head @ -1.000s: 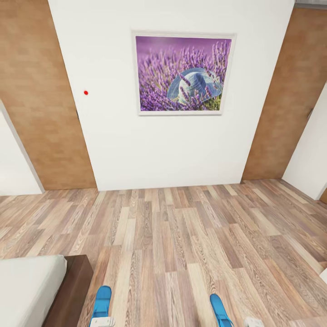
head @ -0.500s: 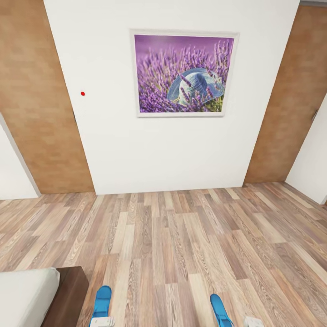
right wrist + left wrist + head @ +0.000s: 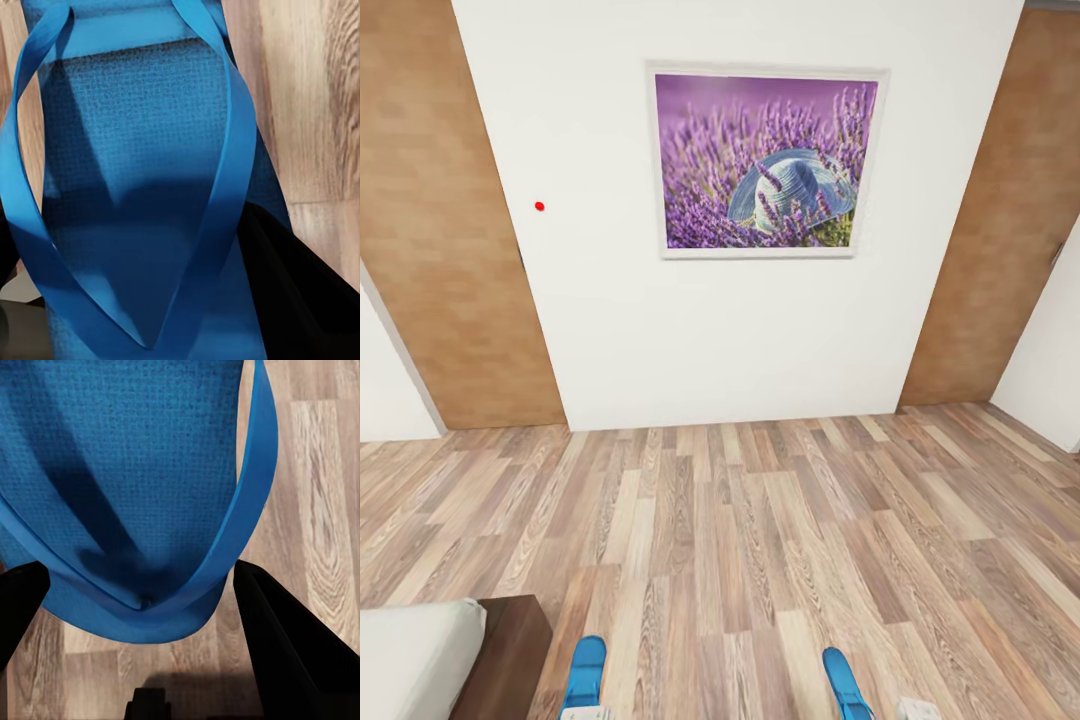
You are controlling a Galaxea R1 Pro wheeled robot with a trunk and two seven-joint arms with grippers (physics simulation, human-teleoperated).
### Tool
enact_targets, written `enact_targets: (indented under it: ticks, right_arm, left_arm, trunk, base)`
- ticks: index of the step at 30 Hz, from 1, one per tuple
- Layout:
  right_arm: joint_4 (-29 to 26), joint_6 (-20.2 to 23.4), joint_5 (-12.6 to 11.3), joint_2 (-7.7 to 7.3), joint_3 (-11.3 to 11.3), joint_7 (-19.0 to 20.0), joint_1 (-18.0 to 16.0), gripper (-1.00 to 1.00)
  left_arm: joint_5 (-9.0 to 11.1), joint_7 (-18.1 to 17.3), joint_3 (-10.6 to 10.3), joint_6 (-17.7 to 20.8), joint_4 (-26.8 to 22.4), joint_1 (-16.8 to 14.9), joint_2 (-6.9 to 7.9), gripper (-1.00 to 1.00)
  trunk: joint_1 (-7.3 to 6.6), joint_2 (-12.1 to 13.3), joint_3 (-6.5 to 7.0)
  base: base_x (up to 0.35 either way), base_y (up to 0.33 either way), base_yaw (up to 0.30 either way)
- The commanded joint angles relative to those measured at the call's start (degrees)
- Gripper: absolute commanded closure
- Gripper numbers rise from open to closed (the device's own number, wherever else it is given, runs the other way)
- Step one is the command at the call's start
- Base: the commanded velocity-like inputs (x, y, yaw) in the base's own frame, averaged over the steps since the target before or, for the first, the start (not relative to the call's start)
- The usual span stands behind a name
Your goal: In the bedroom, move the book from the bed onto either nightstand, and place the two sandals side by side next to the bed.
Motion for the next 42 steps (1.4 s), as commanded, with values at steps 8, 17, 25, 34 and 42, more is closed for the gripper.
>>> enact_targets:
  ticks: [8, 17, 25, 34, 42]
  right_arm:
    - [0.0, 0.4, -0.7, -0.02, 0.4, 0.1, 0.0, 1.00]
    - [0.0, 0.4, -0.7, -0.02, 0.4, 0.1, 0.0, 1.00]
    - [-0.1, 0.4, -0.7, -0.02, 0.4, 0.1, 0.0, 1.00]
    - [0.0, 0.4, -0.7, -0.02, 0.4, 0.1, 0.0, 1.00]
    - [0.0, 0.4, -0.7, -0.02, 0.4, 0.1, 0.0, 1.00]
  left_arm:
    - [0.6, -0.2, -0.5, -0.2, 0.1, 0.0, 0.00, 1.00]
    - [0.6, -0.2, -0.5, -0.2, 0.1, 0.0, 0.03, 1.00]
    - [0.6, -0.2, -0.5, -0.2, 0.1, 0.0, -0.02, 1.00]
    - [0.6, -0.2, -0.5, -0.2, 0.1, 0.0, 0.00, 1.00]
    - [0.6, -0.2, -0.5, -0.2, 0.1, 0.0, 0.01, 1.00]
  trunk:
    - [0.03, 0.0, -0.06]
    - [0.03, 0.0, -0.06]
    - [0.03, 0.0, -0.06]
    - [0.03, 0.0, -0.06]
    - [0.03, 0.0, -0.06]
  base:
    - [0.322, 0.000, 0.000]
    - [0.331, 0.000, 0.000]
    - [0.331, 0.000, 0.000]
    - [0.331, 0.000, 0.000]
    - [0.331, 0.000, 0.000]
